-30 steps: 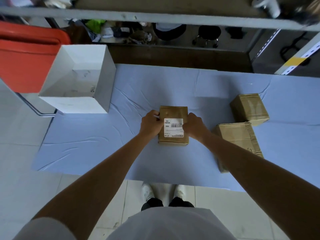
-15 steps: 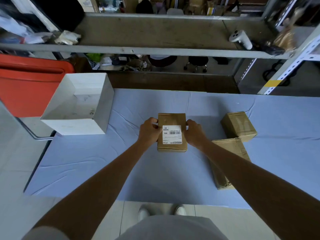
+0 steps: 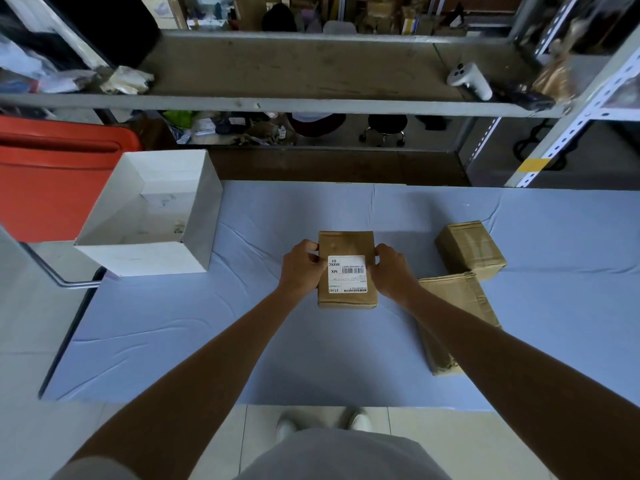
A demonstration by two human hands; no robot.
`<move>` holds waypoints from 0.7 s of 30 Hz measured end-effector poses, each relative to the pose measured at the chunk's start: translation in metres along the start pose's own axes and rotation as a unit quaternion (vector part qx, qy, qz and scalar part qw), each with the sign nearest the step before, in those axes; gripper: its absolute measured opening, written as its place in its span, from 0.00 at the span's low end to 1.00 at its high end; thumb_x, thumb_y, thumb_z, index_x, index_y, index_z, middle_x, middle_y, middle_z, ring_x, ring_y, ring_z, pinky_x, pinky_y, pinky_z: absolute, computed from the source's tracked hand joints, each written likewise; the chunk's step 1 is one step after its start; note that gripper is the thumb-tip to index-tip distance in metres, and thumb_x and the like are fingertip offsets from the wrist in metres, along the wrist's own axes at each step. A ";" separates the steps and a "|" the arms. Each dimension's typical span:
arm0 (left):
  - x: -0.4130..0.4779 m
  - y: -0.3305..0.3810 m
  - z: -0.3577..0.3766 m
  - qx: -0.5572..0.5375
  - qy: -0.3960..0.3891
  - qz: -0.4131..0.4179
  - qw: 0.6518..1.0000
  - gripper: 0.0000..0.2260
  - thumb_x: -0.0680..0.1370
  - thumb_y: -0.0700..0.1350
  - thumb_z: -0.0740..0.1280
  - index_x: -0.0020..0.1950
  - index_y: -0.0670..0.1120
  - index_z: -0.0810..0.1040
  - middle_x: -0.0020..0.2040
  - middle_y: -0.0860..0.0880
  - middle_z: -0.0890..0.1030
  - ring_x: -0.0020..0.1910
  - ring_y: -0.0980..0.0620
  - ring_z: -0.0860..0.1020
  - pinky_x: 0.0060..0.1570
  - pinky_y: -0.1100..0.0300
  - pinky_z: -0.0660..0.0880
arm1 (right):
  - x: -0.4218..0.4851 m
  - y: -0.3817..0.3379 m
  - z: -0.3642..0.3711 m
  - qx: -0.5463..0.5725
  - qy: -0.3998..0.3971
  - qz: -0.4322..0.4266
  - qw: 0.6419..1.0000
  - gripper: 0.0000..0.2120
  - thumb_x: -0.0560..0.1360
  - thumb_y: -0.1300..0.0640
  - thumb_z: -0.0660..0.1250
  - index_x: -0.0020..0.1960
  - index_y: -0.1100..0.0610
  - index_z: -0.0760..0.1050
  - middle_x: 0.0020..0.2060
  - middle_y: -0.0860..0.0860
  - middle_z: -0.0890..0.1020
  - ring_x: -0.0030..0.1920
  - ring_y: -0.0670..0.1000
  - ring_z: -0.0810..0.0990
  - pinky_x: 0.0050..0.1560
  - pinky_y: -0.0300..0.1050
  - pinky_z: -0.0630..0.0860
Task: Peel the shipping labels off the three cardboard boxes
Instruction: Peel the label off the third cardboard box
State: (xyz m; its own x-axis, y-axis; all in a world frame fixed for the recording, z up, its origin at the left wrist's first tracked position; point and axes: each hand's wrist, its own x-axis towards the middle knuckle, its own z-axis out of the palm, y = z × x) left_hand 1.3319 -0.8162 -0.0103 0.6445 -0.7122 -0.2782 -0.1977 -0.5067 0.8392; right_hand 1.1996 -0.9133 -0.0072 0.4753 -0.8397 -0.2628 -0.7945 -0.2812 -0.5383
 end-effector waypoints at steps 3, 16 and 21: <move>-0.001 -0.003 0.000 -0.004 -0.004 0.006 1.000 0.11 0.74 0.39 0.69 0.56 0.40 0.75 0.53 0.41 0.81 0.51 0.42 0.81 0.48 0.43 0.80 | -0.003 -0.001 -0.001 0.001 0.009 -0.003 1.000 0.12 0.79 0.61 0.56 0.58 0.64 0.72 0.54 0.61 0.79 0.52 0.63 0.78 0.47 0.50 0.73; -0.004 -0.014 -0.002 -0.018 0.003 0.005 1.000 0.13 0.73 0.38 0.70 0.56 0.40 0.74 0.52 0.41 0.81 0.51 0.43 0.81 0.49 0.44 0.80 | -0.015 -0.003 0.002 0.035 0.019 -0.011 0.999 0.13 0.81 0.57 0.58 0.61 0.61 0.73 0.53 0.60 0.80 0.50 0.61 0.80 0.42 0.46 0.73; -0.008 -0.015 -0.001 -0.024 -0.004 0.027 0.999 0.18 0.74 0.39 0.70 0.62 0.41 0.70 0.53 0.40 0.81 0.51 0.43 0.81 0.50 0.45 0.80 | -0.016 0.000 0.002 0.057 0.022 0.004 0.998 0.12 0.80 0.58 0.59 0.61 0.60 0.72 0.52 0.61 0.81 0.50 0.62 0.80 0.50 0.52 0.79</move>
State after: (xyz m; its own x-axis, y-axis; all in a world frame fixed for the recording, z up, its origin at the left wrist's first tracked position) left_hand 1.3301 -0.8022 -0.0207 0.6281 -0.7414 -0.2361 -0.1951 -0.4438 0.8747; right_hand 1.1927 -0.8986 -0.0040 0.4497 -0.8620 -0.2337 -0.7492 -0.2217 -0.6241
